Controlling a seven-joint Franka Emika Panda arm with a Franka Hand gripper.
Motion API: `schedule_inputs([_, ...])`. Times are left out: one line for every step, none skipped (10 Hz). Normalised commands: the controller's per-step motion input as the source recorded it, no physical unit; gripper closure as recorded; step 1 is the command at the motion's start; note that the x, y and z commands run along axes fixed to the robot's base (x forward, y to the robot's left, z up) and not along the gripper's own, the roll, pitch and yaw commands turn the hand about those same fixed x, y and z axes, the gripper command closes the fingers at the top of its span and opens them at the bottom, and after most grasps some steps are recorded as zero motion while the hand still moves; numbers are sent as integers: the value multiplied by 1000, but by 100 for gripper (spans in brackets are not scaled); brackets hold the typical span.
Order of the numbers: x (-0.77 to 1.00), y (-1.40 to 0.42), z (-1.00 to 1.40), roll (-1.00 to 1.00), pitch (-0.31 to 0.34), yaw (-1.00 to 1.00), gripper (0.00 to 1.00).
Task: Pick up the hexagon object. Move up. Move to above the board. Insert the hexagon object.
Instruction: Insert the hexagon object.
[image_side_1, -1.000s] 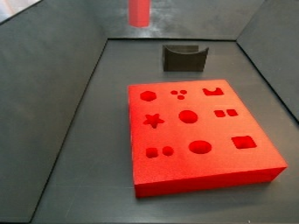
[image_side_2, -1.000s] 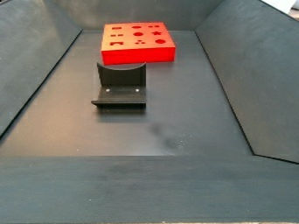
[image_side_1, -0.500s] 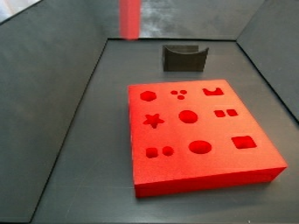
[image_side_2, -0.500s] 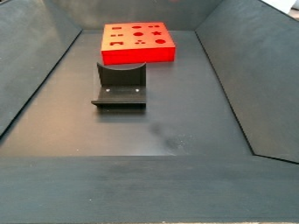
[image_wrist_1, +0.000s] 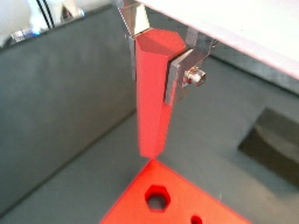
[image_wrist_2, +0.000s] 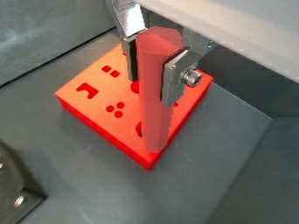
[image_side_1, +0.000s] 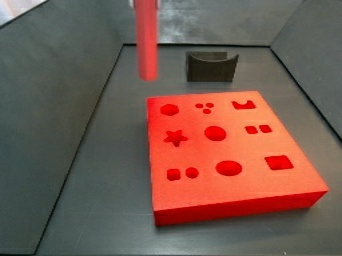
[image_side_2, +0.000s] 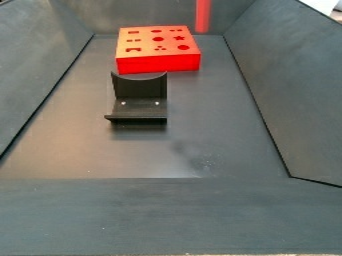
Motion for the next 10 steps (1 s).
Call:
schedule_inputs([363,-283,-569,0,-244,0,100])
schedule_inputs([289,-266,-434,99,-104,126,100])
schedule_inputs([349,-320,-326,223,0,329,100])
schedule_inputs([397,-286,-271,334,0,451,100])
schedule_inputs([374,-257,-214,351,0,469,100])
schedule_inputs([369,-289,-180,316,4,457,100])
schedule_inputs([186,-66,-251,146,0,343,100])
schedule_inputs([17,0,-234,90,-34,271,100])
schedule_inputs([0,0,-191,19,-66,197,100])
schedule_inputs([-51,3,-111,0,-93,166,100])
